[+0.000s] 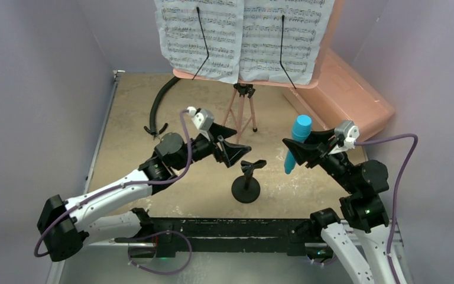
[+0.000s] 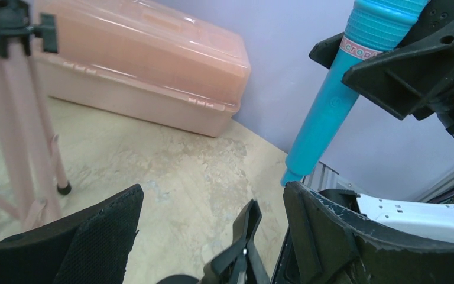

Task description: Set up the instrument practice props

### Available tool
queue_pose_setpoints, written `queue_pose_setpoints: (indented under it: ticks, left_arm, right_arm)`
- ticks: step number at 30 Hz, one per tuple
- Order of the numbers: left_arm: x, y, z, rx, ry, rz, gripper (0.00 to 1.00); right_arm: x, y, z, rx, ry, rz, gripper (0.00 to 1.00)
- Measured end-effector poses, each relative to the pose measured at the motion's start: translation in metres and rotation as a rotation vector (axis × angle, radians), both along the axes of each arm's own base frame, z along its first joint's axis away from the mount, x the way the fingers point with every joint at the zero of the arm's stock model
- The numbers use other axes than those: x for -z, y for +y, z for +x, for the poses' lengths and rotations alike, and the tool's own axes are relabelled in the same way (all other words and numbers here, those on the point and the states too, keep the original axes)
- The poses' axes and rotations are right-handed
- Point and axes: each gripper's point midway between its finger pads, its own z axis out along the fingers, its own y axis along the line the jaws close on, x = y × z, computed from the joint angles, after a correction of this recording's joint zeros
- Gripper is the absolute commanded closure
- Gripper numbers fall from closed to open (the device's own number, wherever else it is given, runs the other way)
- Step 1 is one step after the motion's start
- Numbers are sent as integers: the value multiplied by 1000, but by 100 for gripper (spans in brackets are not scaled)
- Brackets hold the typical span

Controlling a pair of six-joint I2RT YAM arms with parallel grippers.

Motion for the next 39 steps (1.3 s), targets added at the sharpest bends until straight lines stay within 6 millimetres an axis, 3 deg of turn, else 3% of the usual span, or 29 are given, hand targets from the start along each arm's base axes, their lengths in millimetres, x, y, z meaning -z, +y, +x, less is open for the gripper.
queue_pose_setpoints:
  ticks: [8,12,17,26,29,36,39]
  left_arm:
    - [2,55,-26,-76,-60,-67,12]
    - [1,65,-36,-67,-137,-57,11]
    - [11,58,-41,-10,-225,19,11]
    - [62,31,-44,140,-259,189,13]
    - [68,25,-44,167,-264,198,13]
    - [76,9,-50,210,-308,209,12]
    - [80,1,-55,232,-327,222,12]
  right_arm:
    - [17,3,5,-12,-9,-4,100]
    - [34,5,4,-22,-25,-6,100]
    - [47,6,7,-22,-48,0,100]
    - [48,13,7,-71,-105,-12,100]
    - [50,18,5,-100,-148,-13,100]
    - [77,20,11,-108,-161,-11,100]
    - [74,22,8,-123,-194,-3,100]
